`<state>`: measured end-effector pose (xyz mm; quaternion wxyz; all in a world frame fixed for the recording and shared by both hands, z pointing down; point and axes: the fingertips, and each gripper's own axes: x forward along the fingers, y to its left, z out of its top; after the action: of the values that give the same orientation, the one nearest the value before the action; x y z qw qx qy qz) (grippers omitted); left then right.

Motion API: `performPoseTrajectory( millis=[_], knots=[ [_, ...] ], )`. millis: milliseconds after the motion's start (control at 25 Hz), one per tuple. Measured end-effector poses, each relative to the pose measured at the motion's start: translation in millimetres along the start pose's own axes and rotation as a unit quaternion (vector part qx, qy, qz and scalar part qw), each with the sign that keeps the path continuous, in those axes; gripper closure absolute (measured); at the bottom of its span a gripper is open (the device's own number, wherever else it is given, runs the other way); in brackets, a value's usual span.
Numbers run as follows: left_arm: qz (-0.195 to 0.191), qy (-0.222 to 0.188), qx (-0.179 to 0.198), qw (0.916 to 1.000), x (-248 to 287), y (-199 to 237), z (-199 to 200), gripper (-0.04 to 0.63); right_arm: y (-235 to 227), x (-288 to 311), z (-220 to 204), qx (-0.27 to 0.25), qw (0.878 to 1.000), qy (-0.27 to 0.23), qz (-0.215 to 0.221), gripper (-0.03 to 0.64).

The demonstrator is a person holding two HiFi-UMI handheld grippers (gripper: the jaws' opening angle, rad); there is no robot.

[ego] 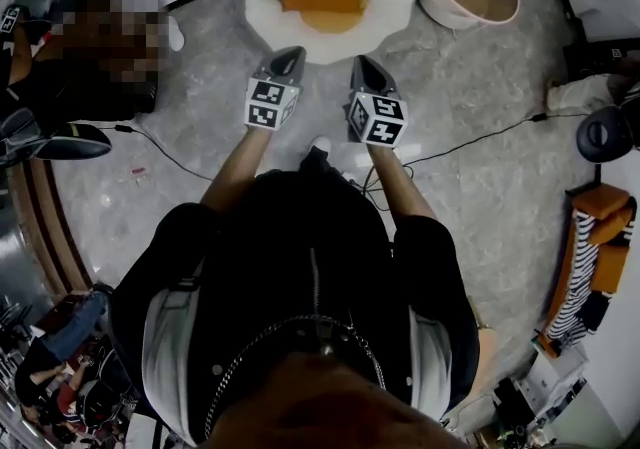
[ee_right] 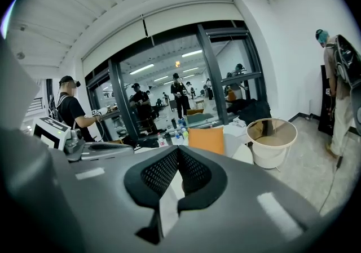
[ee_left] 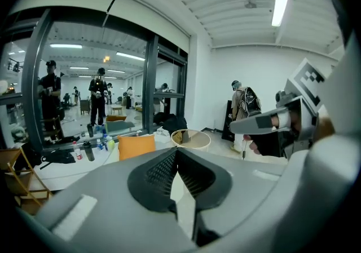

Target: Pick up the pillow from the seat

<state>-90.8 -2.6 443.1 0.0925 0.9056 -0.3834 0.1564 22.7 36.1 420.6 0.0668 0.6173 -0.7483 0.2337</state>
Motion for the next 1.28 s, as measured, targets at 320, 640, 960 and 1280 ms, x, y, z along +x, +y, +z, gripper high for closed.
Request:
performPoseTrajectory(
  millis=[320,640,960,1280],
  knots=[
    [0.023,0.0,0.01,0.9997,16.3,14.8,9.6,0.586,-28.2,2.9,-1.4,0.007,1.0,-0.002,-0.004,0.614],
    [0.021,0.009,0.027,0.9994,32.1,30.6,15.1,0.586,-41.6,12.2,2.4,0.011,1.0,-0.009,-0.011,0.614],
    [0.026,0.0,0.016,0.9995,69.0,43.9,22.2,0.586,-60.6,44.0,21.9,-0.006,1.0,-0.009,-0.005,0.614],
    [0.041,0.001,-0.013,0.9991,126.0,72.4,29.5,0.586,-87.3,96.3,45.8,-0.031,0.999,0.017,0.006,0.614]
  ],
)
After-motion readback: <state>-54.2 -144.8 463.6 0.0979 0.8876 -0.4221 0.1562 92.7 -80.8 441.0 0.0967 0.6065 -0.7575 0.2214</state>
